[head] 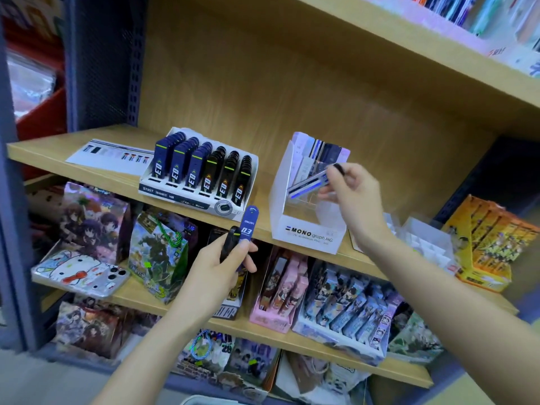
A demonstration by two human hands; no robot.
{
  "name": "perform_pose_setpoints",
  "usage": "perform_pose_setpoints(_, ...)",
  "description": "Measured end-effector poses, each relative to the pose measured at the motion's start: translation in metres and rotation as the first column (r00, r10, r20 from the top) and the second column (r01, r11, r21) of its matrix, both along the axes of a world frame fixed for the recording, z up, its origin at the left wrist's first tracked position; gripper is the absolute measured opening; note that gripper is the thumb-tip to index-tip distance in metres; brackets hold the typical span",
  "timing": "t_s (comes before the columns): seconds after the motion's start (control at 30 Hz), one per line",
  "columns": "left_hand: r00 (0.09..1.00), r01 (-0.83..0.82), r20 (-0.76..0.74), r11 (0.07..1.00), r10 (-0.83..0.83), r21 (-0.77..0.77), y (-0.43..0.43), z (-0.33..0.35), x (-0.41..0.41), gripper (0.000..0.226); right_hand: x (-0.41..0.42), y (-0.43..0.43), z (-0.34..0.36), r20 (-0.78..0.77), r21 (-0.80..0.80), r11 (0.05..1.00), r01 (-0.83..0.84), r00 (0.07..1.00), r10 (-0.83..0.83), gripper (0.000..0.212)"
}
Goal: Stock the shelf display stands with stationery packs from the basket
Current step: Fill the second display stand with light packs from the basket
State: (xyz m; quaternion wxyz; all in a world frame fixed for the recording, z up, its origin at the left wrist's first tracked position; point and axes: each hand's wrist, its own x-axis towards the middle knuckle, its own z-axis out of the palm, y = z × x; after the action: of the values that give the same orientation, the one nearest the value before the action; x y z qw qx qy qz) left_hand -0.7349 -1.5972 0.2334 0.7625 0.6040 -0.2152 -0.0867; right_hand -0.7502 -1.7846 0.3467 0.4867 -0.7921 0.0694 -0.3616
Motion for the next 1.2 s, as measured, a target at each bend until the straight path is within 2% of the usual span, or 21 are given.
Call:
perform_pose_setpoints(0.13,1.0,-0.001,0.01,1.0,0.001,-0.002,0.001,-0.004,0.005,0.021,0.022,-0.028,0.023,0.173,-0.237,0.943,0.232,0.966,-0.194,0.005)
perform_pose_setpoints(0.27,1.0,0.011,0.004,1.0,-0.011,0.002,-0.002,-0.006,0.007,0.021,0.049,-0.044,0.041,0.198,-0.4,0.867,0.297,0.952,-0.235,0.008)
perform_pose_setpoints(0.37,1.0,-0.002,0.006,1.0,0.002,0.021,-0.004,-0.006,0.011,0.023,0.068,-0.053,0.048,0.122,-0.518,0.809,0.278,0.96,-0.252,0.008)
perform_pose_setpoints(0.5,1.0,-0.017,0.009,0.999,0.017,0.027,-0.004,-0.005,0.015,0.022,0.087,-0.063,0.05,-0.068,-0.676,0.711,0.195,0.944,-0.324,0.013)
perform_pose_setpoints(0.63,1.0,-0.012,0.008,0.999,0.012,0.036,-0.006,-0.005,0.017,0.023,0.097,-0.066,0.05,-0.076,-0.673,0.717,0.182,0.947,-0.312,0.013)
perform_pose_setpoints(0.77,1.0,-0.014,0.008,0.997,0.013,0.077,-0.009,-0.006,0.016,0.025,0.1,-0.067,0.059,-0.047,-0.77,0.609,0.188,0.936,-0.348,0.011)
perform_pose_setpoints(0.9,1.0,-0.005,0.011,0.997,0.005,0.072,-0.012,-0.005,0.014,0.021,0.103,-0.067,0.069,-0.118,-0.799,0.589,0.124,0.927,-0.356,0.012)
perform_pose_setpoints(1.2,1.0,-0.022,-0.018,0.997,0.023,0.073,-0.013,-0.005,0.022,0.025,0.098,-0.069,0.081,-0.256,-0.785,0.62,0.002,0.91,-0.327,0.01)
